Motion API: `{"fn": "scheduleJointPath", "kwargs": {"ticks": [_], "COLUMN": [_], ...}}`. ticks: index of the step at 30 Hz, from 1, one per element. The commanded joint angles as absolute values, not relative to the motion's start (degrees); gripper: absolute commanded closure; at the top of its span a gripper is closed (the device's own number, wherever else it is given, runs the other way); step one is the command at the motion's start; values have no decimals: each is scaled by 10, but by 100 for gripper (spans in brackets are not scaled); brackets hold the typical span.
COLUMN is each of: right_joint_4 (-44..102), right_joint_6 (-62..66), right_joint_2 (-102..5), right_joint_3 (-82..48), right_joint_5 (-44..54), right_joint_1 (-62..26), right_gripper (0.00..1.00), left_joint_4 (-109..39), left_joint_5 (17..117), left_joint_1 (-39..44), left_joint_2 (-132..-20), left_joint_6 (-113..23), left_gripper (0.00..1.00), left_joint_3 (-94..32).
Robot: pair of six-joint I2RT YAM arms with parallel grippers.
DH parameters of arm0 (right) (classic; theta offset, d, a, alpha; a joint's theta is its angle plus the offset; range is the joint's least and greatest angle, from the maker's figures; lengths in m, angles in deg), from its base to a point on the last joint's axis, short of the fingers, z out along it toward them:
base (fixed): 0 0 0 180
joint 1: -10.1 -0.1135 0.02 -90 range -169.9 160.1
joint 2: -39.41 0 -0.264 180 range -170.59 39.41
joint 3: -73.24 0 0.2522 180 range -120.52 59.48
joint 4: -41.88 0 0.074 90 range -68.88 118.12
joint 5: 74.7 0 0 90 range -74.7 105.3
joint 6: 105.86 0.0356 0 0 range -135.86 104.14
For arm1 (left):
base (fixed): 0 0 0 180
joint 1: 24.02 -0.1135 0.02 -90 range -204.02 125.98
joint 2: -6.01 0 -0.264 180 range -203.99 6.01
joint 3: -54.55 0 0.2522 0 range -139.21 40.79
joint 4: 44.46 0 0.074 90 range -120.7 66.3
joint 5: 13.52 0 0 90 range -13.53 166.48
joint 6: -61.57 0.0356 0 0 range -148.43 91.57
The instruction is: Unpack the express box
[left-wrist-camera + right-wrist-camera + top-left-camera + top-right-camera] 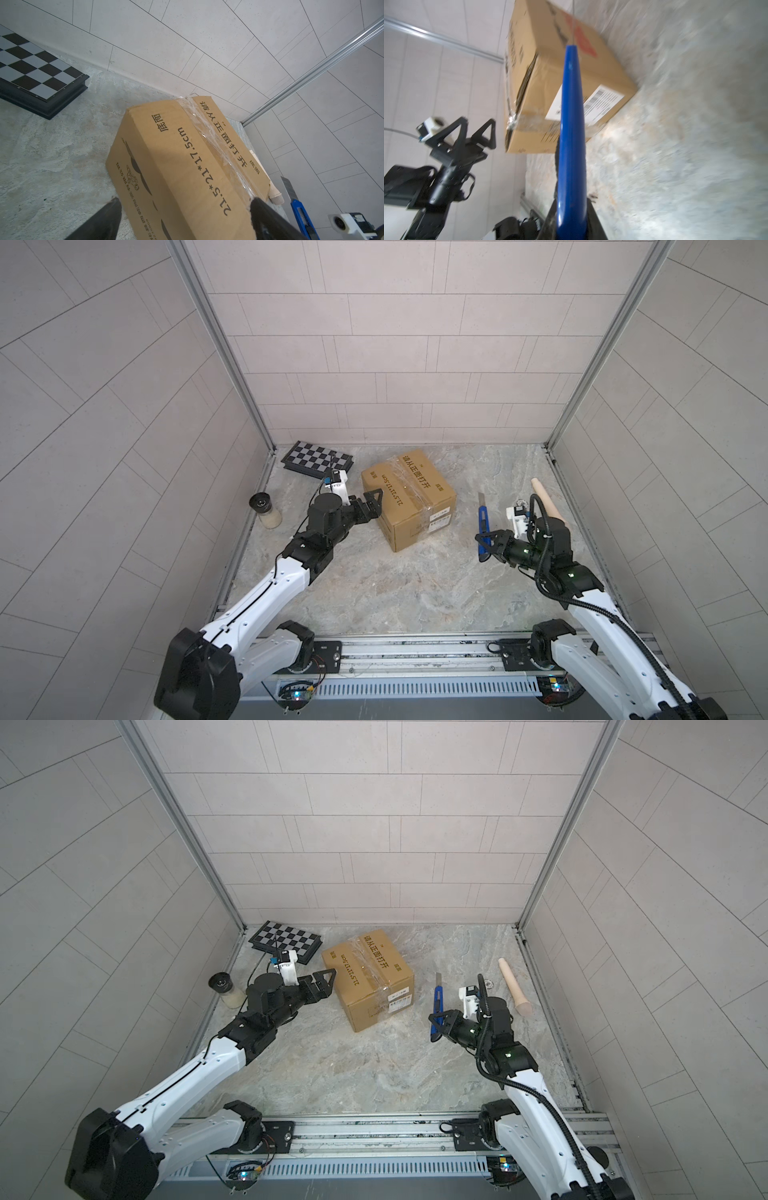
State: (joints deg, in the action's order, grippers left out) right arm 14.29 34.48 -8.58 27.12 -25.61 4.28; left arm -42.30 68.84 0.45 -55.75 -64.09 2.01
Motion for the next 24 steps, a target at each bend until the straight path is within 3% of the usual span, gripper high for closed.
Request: {"fn": "scheduleJointPath", "kwargs": {"ticks": [1,13,18,24], "right_joint_4": [121,77,51,84], "right_joint_6": [225,64,49,79], "right_joint_2": [-194,-539,-589,-569], "right_joint_3": [178,-126,-183,-146], "right_joint_5": [-238,-158,-166,-171], "right_joint_1": [50,17,-42,-97], "right_gripper": [100,100,100,100], "left_joint_4": [-467,-565,-579,-578], "left_joint_5": [662,619,610,620], "left_joint_1": [1,2,12,39], "left_joint_2": [-575,-658,-679,-659], "left_joint_6": [-661,-716,-729,-746], "left_gripper": [0,0,0,0], "left_joint_3": [31,29,27,53]}}
